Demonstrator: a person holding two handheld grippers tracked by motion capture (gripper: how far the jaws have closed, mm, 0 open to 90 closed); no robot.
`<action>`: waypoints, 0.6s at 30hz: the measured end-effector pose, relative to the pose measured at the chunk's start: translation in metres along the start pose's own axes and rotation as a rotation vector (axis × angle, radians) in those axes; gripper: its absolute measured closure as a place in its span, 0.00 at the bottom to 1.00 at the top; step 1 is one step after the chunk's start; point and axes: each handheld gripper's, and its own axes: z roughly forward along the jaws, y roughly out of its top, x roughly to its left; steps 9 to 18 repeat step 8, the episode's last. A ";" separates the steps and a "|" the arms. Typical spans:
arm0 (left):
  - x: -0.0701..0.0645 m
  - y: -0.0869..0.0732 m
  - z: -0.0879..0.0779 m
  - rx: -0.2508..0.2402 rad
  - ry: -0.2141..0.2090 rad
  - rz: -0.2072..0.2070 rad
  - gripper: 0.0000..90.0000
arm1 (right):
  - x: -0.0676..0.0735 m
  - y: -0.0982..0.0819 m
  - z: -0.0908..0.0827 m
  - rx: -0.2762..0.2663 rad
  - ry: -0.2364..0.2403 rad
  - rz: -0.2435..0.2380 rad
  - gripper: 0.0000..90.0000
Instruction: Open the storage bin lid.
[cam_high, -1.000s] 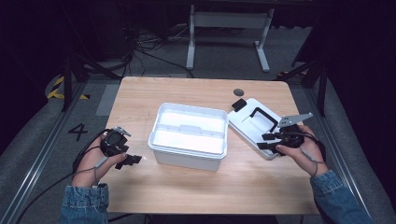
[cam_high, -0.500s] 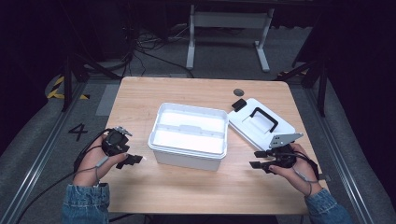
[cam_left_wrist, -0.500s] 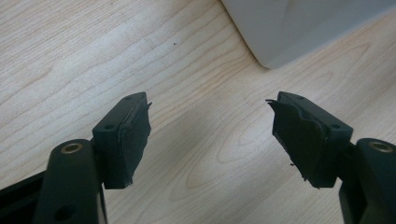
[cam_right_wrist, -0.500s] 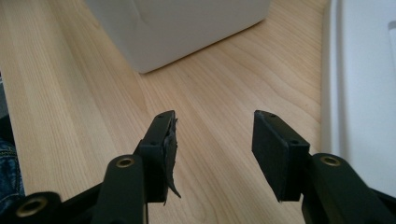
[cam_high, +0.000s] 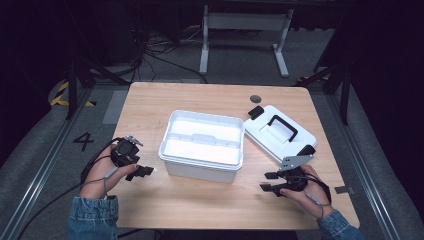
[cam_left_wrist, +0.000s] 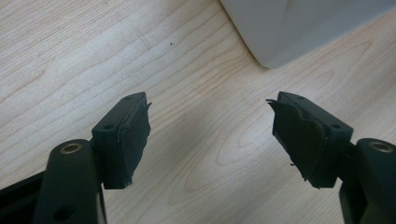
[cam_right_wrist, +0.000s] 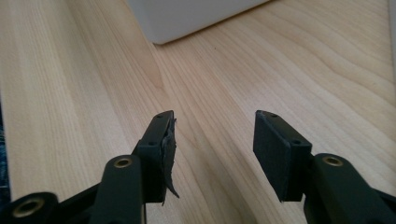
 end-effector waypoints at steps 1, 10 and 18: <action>0.000 0.000 0.000 0.001 -0.002 -0.003 0.32 | 0.000 -0.001 0.002 0.001 -0.002 -0.004 0.55; 0.000 -0.001 0.001 -0.002 0.002 0.000 0.31 | 0.003 -0.005 0.013 -0.018 -0.034 -0.042 0.50; 0.000 -0.001 0.001 -0.002 0.002 0.000 0.31 | 0.003 -0.005 0.013 -0.018 -0.034 -0.042 0.50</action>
